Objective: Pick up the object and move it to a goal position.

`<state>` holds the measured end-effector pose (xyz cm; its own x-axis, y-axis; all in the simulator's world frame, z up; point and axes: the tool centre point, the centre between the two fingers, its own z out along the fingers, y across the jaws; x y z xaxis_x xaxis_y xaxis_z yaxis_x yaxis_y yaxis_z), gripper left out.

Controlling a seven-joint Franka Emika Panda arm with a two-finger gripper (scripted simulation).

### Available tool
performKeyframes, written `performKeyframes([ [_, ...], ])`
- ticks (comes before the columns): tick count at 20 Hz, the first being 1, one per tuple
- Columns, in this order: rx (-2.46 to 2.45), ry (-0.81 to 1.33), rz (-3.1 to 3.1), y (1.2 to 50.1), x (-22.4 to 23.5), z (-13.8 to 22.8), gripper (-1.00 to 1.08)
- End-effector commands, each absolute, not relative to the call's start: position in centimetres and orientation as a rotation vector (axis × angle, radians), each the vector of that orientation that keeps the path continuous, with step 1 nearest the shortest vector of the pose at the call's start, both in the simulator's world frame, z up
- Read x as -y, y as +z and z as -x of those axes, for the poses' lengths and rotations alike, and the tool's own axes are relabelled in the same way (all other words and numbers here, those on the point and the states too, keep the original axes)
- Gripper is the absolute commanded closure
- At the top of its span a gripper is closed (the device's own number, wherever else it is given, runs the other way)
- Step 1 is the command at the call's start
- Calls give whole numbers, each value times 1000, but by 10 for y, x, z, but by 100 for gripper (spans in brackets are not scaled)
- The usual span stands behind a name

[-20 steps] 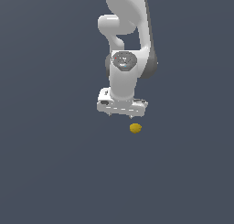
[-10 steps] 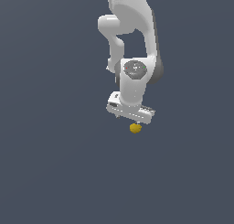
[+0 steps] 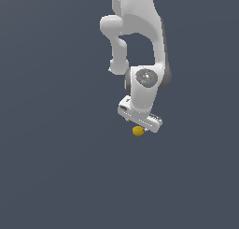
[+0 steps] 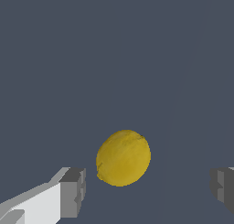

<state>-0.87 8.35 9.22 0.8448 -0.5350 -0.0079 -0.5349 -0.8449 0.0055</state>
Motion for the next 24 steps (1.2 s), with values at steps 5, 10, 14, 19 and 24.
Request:
performKeyframes([
  [5, 1000, -4, -2978, 82, -95, 10, -92],
  [10, 1040, 0, -2964, 79, -99, 10, -92],
  [14, 1037, -1, -2965, 78, -99, 10, -92],
  [19, 1039, -1, -2965, 65, -99, 11, -92],
  [24, 1043, 0, -2963, 39, -99, 12, -92],
])
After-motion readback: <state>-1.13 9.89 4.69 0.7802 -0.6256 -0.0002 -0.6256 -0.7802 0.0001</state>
